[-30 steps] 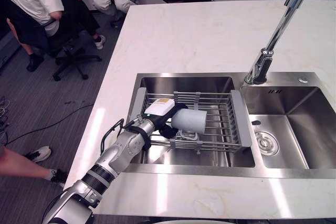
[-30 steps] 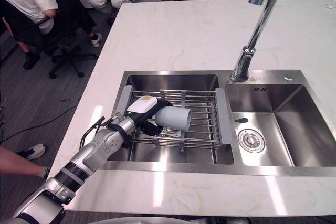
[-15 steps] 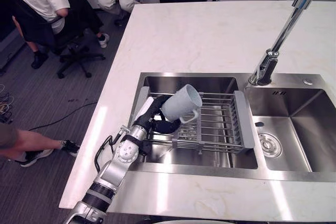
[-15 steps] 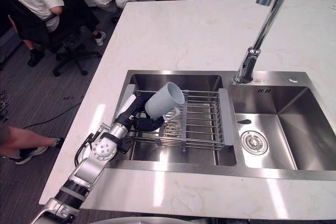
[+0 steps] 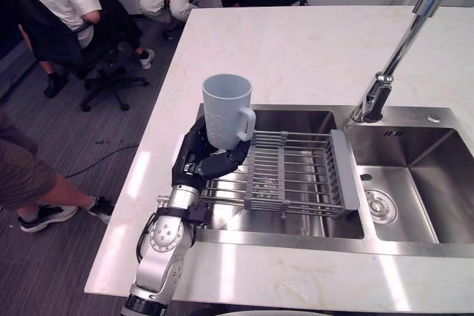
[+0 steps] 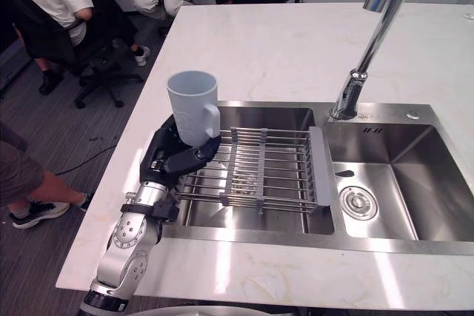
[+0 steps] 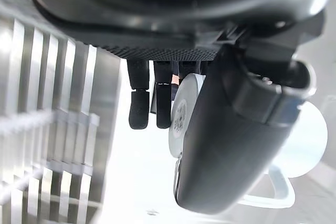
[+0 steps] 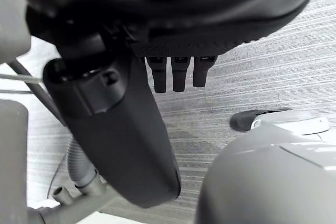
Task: Walk over to the sink, pick up the cup, carry it to the dishwasher, place the cup inside the dishwasher, then close the dishwasher door
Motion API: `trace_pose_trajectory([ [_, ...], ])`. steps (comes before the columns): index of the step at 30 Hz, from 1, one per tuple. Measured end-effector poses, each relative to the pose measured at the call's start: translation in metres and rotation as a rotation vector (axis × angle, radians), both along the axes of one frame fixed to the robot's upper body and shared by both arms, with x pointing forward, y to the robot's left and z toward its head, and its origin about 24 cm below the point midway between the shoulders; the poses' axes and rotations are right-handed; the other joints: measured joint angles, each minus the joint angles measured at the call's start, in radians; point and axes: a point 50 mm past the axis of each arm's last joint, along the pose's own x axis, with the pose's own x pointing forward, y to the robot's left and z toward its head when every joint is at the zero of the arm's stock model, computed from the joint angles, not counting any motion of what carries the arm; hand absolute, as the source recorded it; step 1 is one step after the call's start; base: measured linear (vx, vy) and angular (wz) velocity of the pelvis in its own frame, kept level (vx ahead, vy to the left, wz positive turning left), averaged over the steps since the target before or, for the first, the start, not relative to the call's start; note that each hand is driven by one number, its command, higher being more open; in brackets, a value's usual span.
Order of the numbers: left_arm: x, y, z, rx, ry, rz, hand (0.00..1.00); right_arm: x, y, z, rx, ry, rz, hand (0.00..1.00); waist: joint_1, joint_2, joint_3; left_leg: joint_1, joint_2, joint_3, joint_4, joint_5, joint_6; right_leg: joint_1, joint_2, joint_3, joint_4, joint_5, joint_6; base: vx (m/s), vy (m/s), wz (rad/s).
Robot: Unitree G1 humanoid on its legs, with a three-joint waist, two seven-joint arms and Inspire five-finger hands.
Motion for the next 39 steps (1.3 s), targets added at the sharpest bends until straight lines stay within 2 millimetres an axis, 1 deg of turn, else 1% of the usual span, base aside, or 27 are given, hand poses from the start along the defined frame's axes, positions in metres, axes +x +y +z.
trace_pose_trajectory([
  [4, -0.004, -0.004, 0.014, -0.040, -0.069, -0.010, 0.30, 0.011, 0.002, 0.002, -0.004, -0.028, 0.003, 0.90, 0.001, -0.015, 0.007, -0.054, 0.021, 0.044, 0.091, -0.044, 0.006, -0.073, 0.010, 0.059, 0.066, 0.009, 0.014, -0.05, 0.026, -0.40],
  [7, -0.003, -0.007, 0.020, -0.044, -0.095, -0.022, 0.30, 0.020, 0.011, 0.006, 0.005, -0.070, 0.016, 0.90, 0.000, -0.047, 0.026, -0.101, 0.043, 0.049, 0.170, -0.064, 0.018, -0.140, 0.010, 0.049, 0.158, 0.017, 0.030, -0.15, 0.020, -0.16],
  [8, -0.003, -0.008, 0.021, -0.045, -0.098, -0.027, 0.30, 0.023, 0.013, 0.007, 0.003, -0.081, 0.027, 0.90, 0.002, -0.054, 0.030, -0.116, 0.046, 0.047, 0.181, -0.065, 0.028, -0.154, 0.009, 0.039, 0.164, 0.035, 0.062, -0.20, 0.000, 0.04],
  [9, -0.003, -0.008, 0.022, -0.047, -0.107, -0.028, 0.30, 0.028, 0.014, 0.009, 0.002, -0.097, 0.032, 0.90, 0.007, -0.060, 0.040, -0.128, 0.049, 0.052, 0.187, -0.062, 0.043, -0.175, -0.003, 0.022, 0.249, -0.016, 0.079, -0.21, 0.005, 0.11],
  [10, -0.003, -0.008, 0.022, -0.046, -0.107, -0.028, 0.30, 0.027, 0.016, 0.008, 0.002, -0.095, 0.039, 0.90, 0.008, -0.066, 0.045, -0.127, 0.044, 0.048, 0.196, -0.062, 0.048, -0.191, -0.014, 0.007, 0.365, -0.064, 0.073, -0.19, -0.017, 0.26],
  [11, -0.004, -0.008, 0.020, -0.047, -0.096, -0.024, 0.30, 0.021, 0.016, 0.006, 0.005, -0.076, 0.040, 0.90, 0.015, -0.067, 0.042, -0.128, 0.034, 0.037, 0.204, -0.061, 0.055, -0.192, -0.027, -0.015, 0.550, -0.136, 0.095, -0.16, -0.035, 0.30],
  [12, -0.005, -0.007, 0.019, -0.052, -0.097, -0.020, 0.30, 0.016, 0.016, 0.005, 0.007, -0.062, 0.038, 0.90, 0.032, -0.074, 0.031, -0.143, 0.028, 0.031, 0.214, -0.054, 0.061, -0.166, -0.034, -0.028, 0.649, -0.172, 0.117, -0.15, -0.060, 0.29],
  [13, -0.006, -0.006, 0.020, -0.058, -0.102, -0.015, 0.30, 0.015, 0.016, 0.004, 0.009, -0.058, 0.037, 0.90, 0.040, -0.073, 0.020, -0.165, 0.025, 0.024, 0.225, -0.050, 0.060, -0.150, -0.034, -0.030, 0.665, -0.178, 0.122, -0.14, -0.105, 0.17],
  [14, -0.007, -0.004, 0.022, -0.070, -0.114, -0.006, 0.30, 0.017, 0.016, 0.005, 0.016, -0.065, 0.025, 0.90, 0.059, -0.077, -0.001, -0.222, 0.021, 0.020, 0.257, -0.040, 0.053, -0.128, -0.034, -0.027, 0.624, -0.176, 0.117, -0.15, -0.132, 0.05],
  [15, -0.008, -0.002, 0.024, -0.078, -0.125, 0.003, 0.30, 0.020, 0.015, 0.005, 0.017, -0.074, 0.020, 0.90, 0.070, -0.073, 0.000, -0.255, 0.025, 0.021, 0.269, -0.033, 0.052, -0.123, -0.028, -0.026, 0.561, -0.202, 0.101, -0.21, -0.142, 0.00],
  [16, -0.008, -0.003, 0.025, -0.094, -0.126, 0.010, 0.30, 0.030, 0.011, 0.008, 0.008, -0.091, 0.021, 0.90, 0.078, -0.048, -0.009, -0.302, 0.035, 0.014, 0.247, 0.009, 0.049, -0.123, -0.010, -0.040, 0.450, -0.212, 0.088, -0.21, -0.118, -0.04],
  [17, -0.008, -0.004, 0.026, -0.101, -0.133, 0.006, 0.30, 0.039, 0.009, 0.011, 0.001, -0.111, 0.026, 0.90, 0.082, -0.042, -0.006, -0.320, 0.035, 0.015, 0.199, 0.058, 0.049, -0.100, 0.001, -0.043, 0.349, -0.228, 0.058, -0.21, -0.093, 0.04],
  [18, -0.008, -0.006, 0.027, -0.102, -0.136, 0.000, 0.30, 0.043, 0.010, 0.012, -0.002, -0.124, 0.028, 0.90, 0.081, -0.047, 0.001, -0.325, 0.032, 0.014, 0.189, 0.074, 0.048, -0.084, 0.003, -0.048, 0.305, -0.241, 0.034, -0.22, -0.135, 0.09],
  [19, -0.007, -0.007, 0.026, -0.108, -0.128, -0.001, 0.30, 0.050, 0.008, 0.015, -0.014, -0.141, 0.027, 0.90, 0.076, -0.041, 0.021, -0.336, 0.045, 0.003, 0.205, 0.089, 0.046, -0.054, 0.025, -0.053, 0.250, -0.242, -0.019, -0.25, -0.175, 0.20],
  [20, -0.009, -0.008, 0.023, -0.112, -0.109, -0.003, 0.30, 0.051, 0.006, 0.016, -0.025, -0.148, 0.023, 0.90, 0.067, -0.016, 0.034, -0.353, 0.079, -0.026, 0.246, 0.096, 0.036, -0.033, 0.066, -0.059, 0.234, -0.213, -0.061, -0.32, -0.203, 0.31],
  [21, -0.010, -0.010, 0.021, -0.113, -0.101, -0.009, 0.30, 0.051, 0.007, 0.016, -0.026, -0.151, 0.020, 0.90, 0.061, -0.011, 0.036, -0.357, 0.087, -0.054, 0.253, 0.111, 0.023, -0.023, 0.082, -0.073, 0.226, -0.202, -0.079, -0.29, -0.136, 0.50],
  [22, -0.011, -0.012, 0.021, -0.111, -0.103, -0.024, 0.30, 0.047, 0.007, 0.015, -0.027, -0.149, 0.008, 0.90, 0.056, -0.021, 0.036, -0.359, 0.085, -0.084, 0.232, 0.131, 0.016, -0.020, 0.075, -0.114, 0.209, -0.196, -0.109, -0.37, -0.136, 0.64],
  [23, -0.011, -0.017, 0.022, -0.121, -0.108, -0.046, 0.30, 0.045, 0.005, 0.015, -0.033, -0.152, -0.012, 0.90, 0.055, -0.020, 0.045, -0.369, 0.087, -0.095, 0.313, 0.092, 0.024, -0.028, 0.073, -0.138, 0.212, -0.188, -0.124, -0.31, -0.088, 0.55],
  [25, -0.013, -0.021, 0.021, -0.124, -0.102, -0.065, 0.30, 0.041, 0.000, 0.015, -0.043, -0.144, -0.036, 0.90, 0.057, -0.025, 0.043, -0.355, 0.087, -0.098, 0.411, 0.023, 0.020, -0.049, 0.065, -0.142, 0.211, -0.170, -0.129, -0.25, -0.047, 0.21],
  [26, -0.013, -0.022, 0.022, -0.127, -0.105, -0.071, 0.30, 0.040, 0.000, 0.015, -0.042, -0.143, -0.034, 0.90, 0.055, -0.019, 0.038, -0.318, 0.089, -0.101, 0.441, -0.031, 0.005, -0.064, 0.061, -0.143, 0.200, -0.151, -0.129, -0.24, 0.051, 0.05],
  [27, -0.013, -0.024, 0.021, -0.136, -0.101, -0.086, 0.30, 0.038, -0.002, 0.015, -0.049, -0.140, -0.035, 0.90, 0.050, -0.007, 0.029, -0.260, 0.088, -0.105, 0.434, -0.088, -0.013, -0.079, 0.056, -0.142, 0.185, -0.128, -0.123, -0.20, 0.081, 0.06],
  [28, -0.014, -0.026, 0.022, -0.139, -0.100, -0.092, 0.30, 0.037, -0.003, 0.015, -0.050, -0.138, -0.034, 0.90, 0.046, -0.001, 0.025, -0.230, 0.085, -0.109, 0.411, -0.107, -0.024, -0.088, 0.053, -0.143, 0.181, -0.118, -0.117, -0.15, 0.138, 0.11],
  [29, -0.014, -0.029, 0.022, -0.145, -0.100, -0.104, 0.30, 0.036, -0.003, 0.015, -0.051, -0.139, -0.033, 0.90, 0.032, 0.012, 0.017, -0.154, 0.070, -0.119, 0.296, -0.126, -0.047, -0.107, 0.048, -0.149, 0.179, -0.106, -0.106, -0.08, 0.119, 0.25],
  [30, -0.013, -0.032, 0.022, -0.146, -0.100, -0.116, 0.30, 0.037, 0.000, 0.016, -0.044, -0.145, -0.035, 0.90, 0.020, 0.028, 0.005, -0.108, 0.049, -0.132, 0.155, -0.105, -0.033, -0.130, 0.039, -0.160, 0.181, -0.095, -0.098, -0.11, 0.172, 0.23],
  [31, -0.011, -0.034, 0.020, -0.139, -0.092, -0.122, 0.30, 0.037, 0.004, 0.015, -0.033, -0.143, -0.035, 0.90, 0.021, 0.016, 0.007, -0.099, 0.032, -0.130, 0.126, -0.076, -0.034, -0.134, 0.024, -0.157, 0.179, -0.082, -0.081, -0.11, 0.168, 0.22],
  [32, -0.010, -0.036, 0.016, -0.133, -0.076, -0.129, 0.30, 0.033, 0.007, 0.014, -0.021, -0.143, -0.034, 0.90, 0.018, 0.011, 0.005, -0.093, 0.014, -0.134, 0.094, -0.057, -0.017, -0.132, 0.009, -0.164, 0.165, -0.069, -0.073, -0.09, 0.136, 0.12],
  [39, -0.008, -0.032, 0.008, -0.112, -0.040, -0.108, 0.30, 0.028, 0.013, 0.011, -0.003, -0.132, -0.042, 0.90, 0.027, -0.004, -0.003, -0.114, -0.034, -0.146, 0.121, -0.059, 0.024, -0.109, -0.036, -0.167, 0.122, -0.018, -0.030, -0.09, 0.130, 0.09],
])
